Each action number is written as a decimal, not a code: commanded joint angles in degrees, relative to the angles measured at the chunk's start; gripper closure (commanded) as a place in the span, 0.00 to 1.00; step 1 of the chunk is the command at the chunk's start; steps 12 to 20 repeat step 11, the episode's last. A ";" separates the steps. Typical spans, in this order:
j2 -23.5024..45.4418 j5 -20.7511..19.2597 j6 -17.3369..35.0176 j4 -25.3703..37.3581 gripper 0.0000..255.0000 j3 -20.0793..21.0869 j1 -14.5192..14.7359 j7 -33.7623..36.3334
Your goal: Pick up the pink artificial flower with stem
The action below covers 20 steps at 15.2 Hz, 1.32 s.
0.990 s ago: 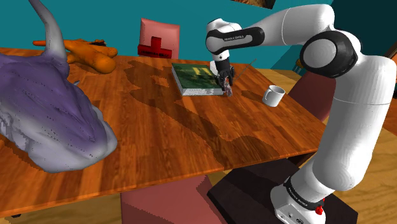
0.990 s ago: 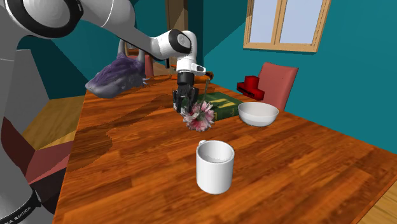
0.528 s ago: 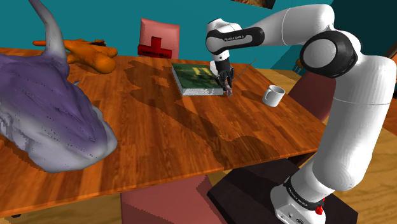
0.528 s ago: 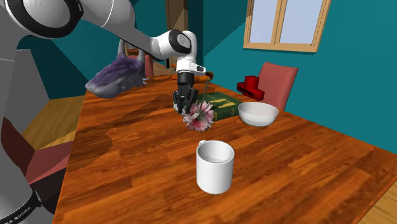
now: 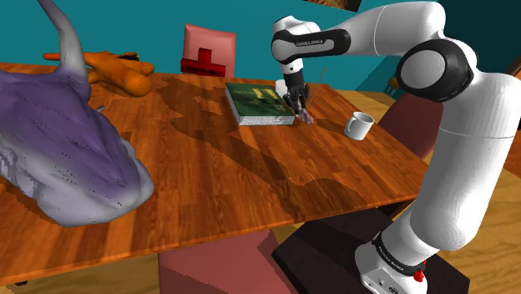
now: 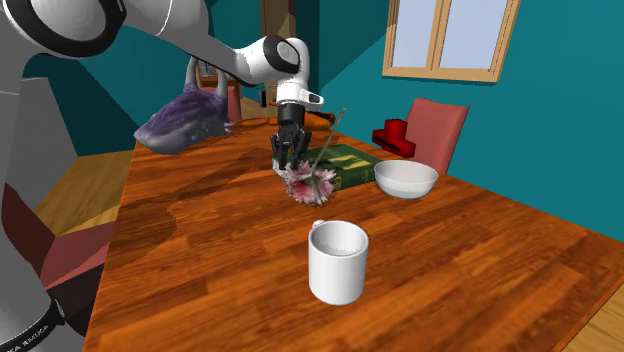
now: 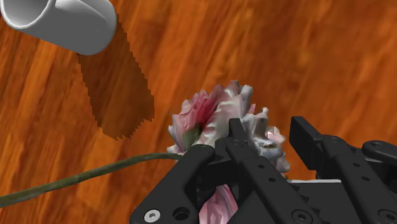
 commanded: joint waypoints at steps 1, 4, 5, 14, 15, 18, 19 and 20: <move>-0.25 -0.03 -1.37 1.19 1.00 -0.03 0.03 -0.41; -0.53 -0.07 -3.44 3.05 1.00 -0.05 0.12 -0.96; -0.59 -0.08 -4.15 3.71 1.00 -0.06 0.15 -1.14; -0.72 -0.18 -7.13 6.67 1.00 -0.10 0.30 -1.94; -0.72 -0.18 -7.13 6.67 1.00 -0.10 0.30 -1.94; -0.72 -0.18 -7.13 6.67 1.00 -0.10 0.30 -1.94; -0.72 -0.18 -7.13 6.67 1.00 -0.10 0.30 -1.94; -0.72 -0.18 -7.13 6.67 1.00 -0.10 0.30 -1.94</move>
